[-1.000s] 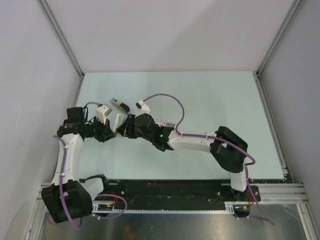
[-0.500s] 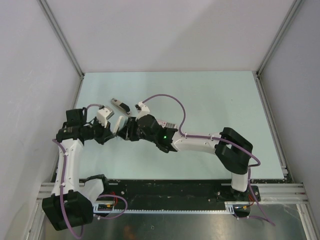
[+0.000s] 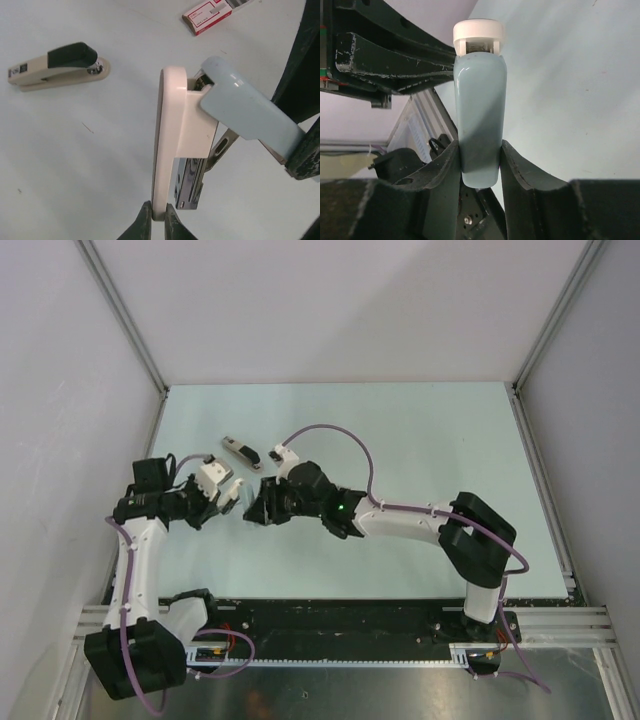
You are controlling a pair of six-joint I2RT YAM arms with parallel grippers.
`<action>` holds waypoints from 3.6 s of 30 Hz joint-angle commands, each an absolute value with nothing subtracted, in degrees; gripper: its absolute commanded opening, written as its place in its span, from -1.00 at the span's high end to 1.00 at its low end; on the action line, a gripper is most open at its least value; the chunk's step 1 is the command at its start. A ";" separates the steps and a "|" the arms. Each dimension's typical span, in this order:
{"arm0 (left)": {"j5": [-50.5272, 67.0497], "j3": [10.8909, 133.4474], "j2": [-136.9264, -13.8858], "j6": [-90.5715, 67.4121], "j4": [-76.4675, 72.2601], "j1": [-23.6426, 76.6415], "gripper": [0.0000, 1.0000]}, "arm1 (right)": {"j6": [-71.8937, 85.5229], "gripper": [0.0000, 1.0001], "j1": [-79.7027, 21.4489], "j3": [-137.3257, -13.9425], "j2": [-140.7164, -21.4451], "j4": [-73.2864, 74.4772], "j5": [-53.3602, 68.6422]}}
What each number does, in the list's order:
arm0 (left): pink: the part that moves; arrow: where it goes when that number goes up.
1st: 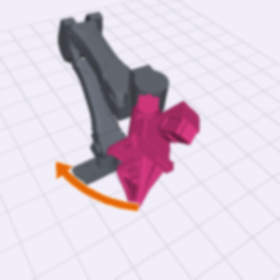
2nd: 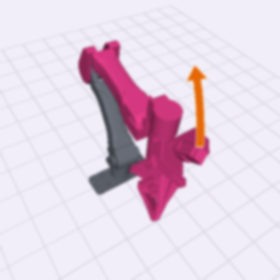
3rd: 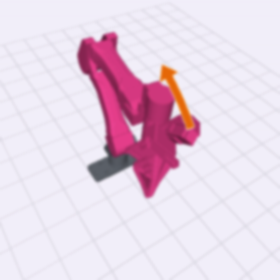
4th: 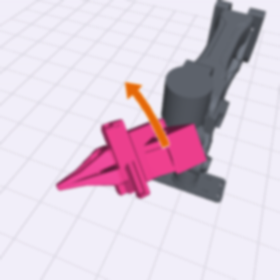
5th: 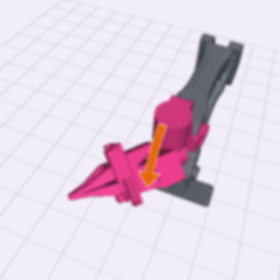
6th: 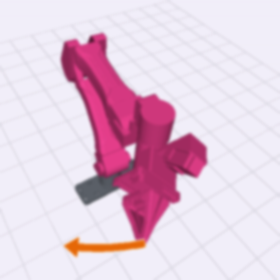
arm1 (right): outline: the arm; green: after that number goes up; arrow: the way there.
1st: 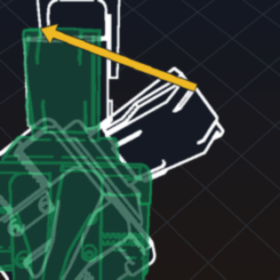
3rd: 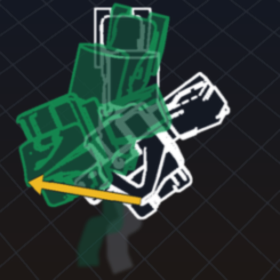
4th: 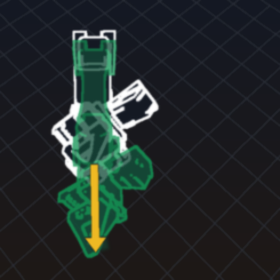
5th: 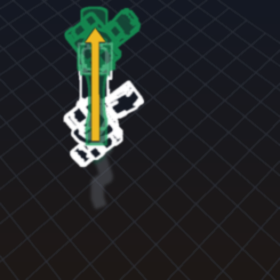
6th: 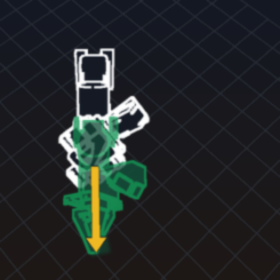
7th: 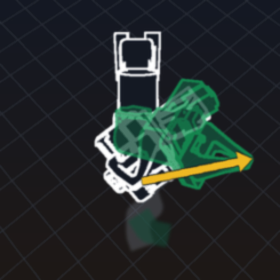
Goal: Unload the staples from the stapler
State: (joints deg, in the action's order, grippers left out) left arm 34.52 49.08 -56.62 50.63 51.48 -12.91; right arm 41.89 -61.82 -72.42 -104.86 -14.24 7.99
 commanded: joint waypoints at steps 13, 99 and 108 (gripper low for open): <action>15.06 37.84 -50.32 68.74 32.36 -4.99 1.00 | 20.89 1.00 -59.68 -72.07 -102.59 -1.66 20.54; 40.67 62.63 -61.10 16.44 49.42 -27.83 -0.99 | 12.54 -0.35 -47.01 -116.56 -133.14 15.12 -9.04; 42.58 62.63 -61.54 16.49 49.39 -27.86 -0.99 | 16.90 -0.15 -45.05 -96.35 -126.08 12.95 -14.95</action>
State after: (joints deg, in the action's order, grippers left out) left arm 39.48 62.76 -61.89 15.49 50.26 -27.42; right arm 13.89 -44.64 -103.61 -133.27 14.20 -11.31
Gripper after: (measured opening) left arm 0.994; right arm 0.585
